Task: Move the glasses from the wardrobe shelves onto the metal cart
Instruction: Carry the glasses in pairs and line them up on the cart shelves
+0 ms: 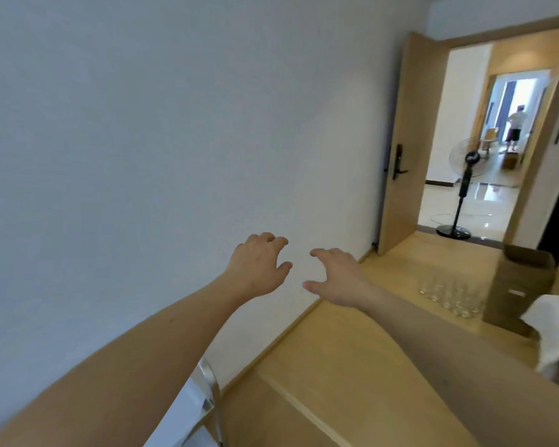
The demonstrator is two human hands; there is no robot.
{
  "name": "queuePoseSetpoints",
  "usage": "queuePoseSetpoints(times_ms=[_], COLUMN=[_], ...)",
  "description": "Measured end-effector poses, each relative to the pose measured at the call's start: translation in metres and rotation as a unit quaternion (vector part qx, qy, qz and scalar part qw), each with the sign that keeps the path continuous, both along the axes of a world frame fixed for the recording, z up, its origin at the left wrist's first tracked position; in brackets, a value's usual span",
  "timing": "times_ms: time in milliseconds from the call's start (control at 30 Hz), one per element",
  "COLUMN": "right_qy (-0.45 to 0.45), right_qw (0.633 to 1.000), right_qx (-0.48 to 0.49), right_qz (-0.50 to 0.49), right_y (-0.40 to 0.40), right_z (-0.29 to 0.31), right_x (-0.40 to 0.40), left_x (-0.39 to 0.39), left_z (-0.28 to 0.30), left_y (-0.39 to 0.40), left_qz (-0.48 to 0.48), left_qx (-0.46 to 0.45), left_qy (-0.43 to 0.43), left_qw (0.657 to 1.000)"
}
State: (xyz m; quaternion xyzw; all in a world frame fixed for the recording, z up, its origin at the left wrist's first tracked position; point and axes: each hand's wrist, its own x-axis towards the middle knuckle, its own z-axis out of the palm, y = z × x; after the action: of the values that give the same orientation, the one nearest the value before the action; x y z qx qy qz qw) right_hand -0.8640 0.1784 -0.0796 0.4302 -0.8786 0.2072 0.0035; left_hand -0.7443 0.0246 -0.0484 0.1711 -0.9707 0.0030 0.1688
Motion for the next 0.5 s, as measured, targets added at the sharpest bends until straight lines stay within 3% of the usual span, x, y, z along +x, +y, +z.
queuePoseSetpoints(times_ms=[500], right_qy=[0.016], right_qw=[0.964], right_qx=[0.013], right_qz=[-0.266], right_y=[0.052], right_z=[0.017], right_x=[-0.198], left_x=[-0.299], left_z=[0.006], left_y=[0.010], left_qz=[-0.268], left_qx=[0.030], left_qy=[0.009], left_qw=[0.963])
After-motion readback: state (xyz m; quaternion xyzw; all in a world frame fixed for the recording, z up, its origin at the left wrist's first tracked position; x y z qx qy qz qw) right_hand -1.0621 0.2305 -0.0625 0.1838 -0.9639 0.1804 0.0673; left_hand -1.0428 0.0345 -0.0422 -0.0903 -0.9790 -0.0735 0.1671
